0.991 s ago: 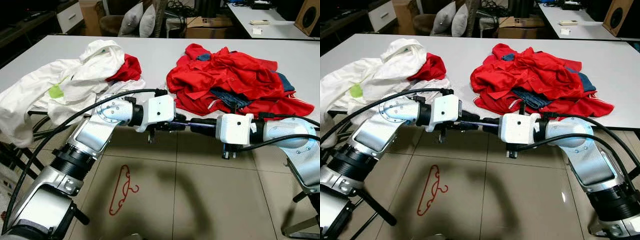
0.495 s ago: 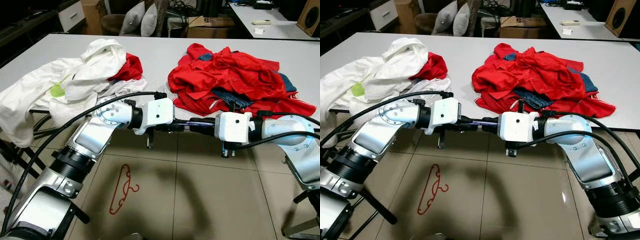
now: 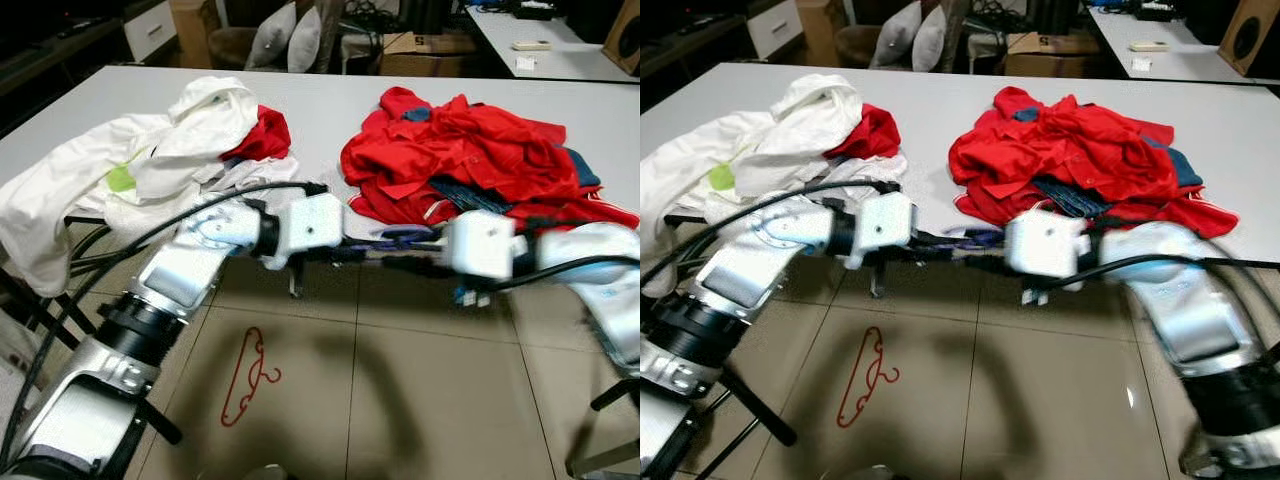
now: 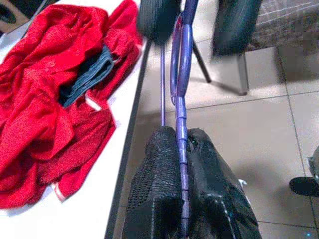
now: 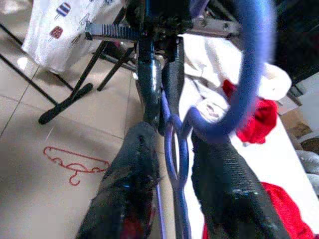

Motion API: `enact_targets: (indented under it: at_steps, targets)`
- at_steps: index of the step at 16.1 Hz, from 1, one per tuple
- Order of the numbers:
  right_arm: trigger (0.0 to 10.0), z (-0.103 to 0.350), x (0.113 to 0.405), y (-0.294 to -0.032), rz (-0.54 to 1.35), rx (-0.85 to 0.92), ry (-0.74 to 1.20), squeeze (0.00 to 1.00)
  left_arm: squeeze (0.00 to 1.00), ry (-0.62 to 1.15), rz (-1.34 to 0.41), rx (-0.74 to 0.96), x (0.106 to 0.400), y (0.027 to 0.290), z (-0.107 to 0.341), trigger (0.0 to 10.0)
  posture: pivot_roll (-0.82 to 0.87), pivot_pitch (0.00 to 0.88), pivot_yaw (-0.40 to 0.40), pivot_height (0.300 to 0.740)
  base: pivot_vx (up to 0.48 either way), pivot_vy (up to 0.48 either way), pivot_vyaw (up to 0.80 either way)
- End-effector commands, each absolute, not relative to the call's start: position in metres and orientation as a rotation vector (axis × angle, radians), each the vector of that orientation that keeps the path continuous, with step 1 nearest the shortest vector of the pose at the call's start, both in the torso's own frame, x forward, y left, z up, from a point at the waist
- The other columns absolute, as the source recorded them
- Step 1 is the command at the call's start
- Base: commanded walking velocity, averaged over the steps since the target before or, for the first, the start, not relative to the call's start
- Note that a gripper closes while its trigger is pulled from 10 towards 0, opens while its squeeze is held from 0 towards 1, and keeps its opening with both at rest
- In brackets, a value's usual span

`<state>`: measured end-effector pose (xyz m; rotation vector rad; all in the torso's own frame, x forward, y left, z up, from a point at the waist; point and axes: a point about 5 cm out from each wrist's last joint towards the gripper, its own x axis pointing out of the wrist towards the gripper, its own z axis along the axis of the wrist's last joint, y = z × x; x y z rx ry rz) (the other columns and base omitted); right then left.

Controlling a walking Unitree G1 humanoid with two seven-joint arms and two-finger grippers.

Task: Hang hanger

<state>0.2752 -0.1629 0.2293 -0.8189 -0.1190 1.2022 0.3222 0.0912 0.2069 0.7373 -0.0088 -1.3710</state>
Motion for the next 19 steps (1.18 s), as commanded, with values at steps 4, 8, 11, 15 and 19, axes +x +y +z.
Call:
enact_targets:
  at_steps: [4,8,11,15,19]
  targets:
    - [10.0,0.242,0.261,-0.186,1.176,-0.771,-0.098,1.0,0.0,0.045,-1.328,0.718,0.327,0.106,0.2,0.0,0.01,0.0,0.05,0.74,0.0,0.0,0.0]
    - [10.0,0.26,0.244,-0.206,1.042,-0.654,-0.143,1.0,0.0,0.092,-1.31,0.68,0.325,0.116,0.189,0.0,0.0,0.0,0.06,0.74,0.0,0.0,0.0]
    - [10.0,0.252,0.226,-0.209,0.914,-0.47,-0.147,1.0,0.0,0.099,-1.268,0.527,0.313,0.127,0.182,0.0,-0.01,0.0,0.064,0.74,0.0,0.0,0.0]
    - [10.0,0.206,0.204,-0.204,0.602,-0.268,-0.103,1.0,0.0,0.032,-1.071,0.326,0.288,0.137,0.174,0.0,-0.04,0.0,0.073,0.74,0.0,0.0,0.0]
    - [10.0,0.182,0.199,-0.191,0.418,-0.162,-0.039,1.0,0.0,-0.004,-0.962,0.216,0.275,0.132,0.167,0.0,-0.06,0.0,0.084,0.74,0.0,0.0,0.0]
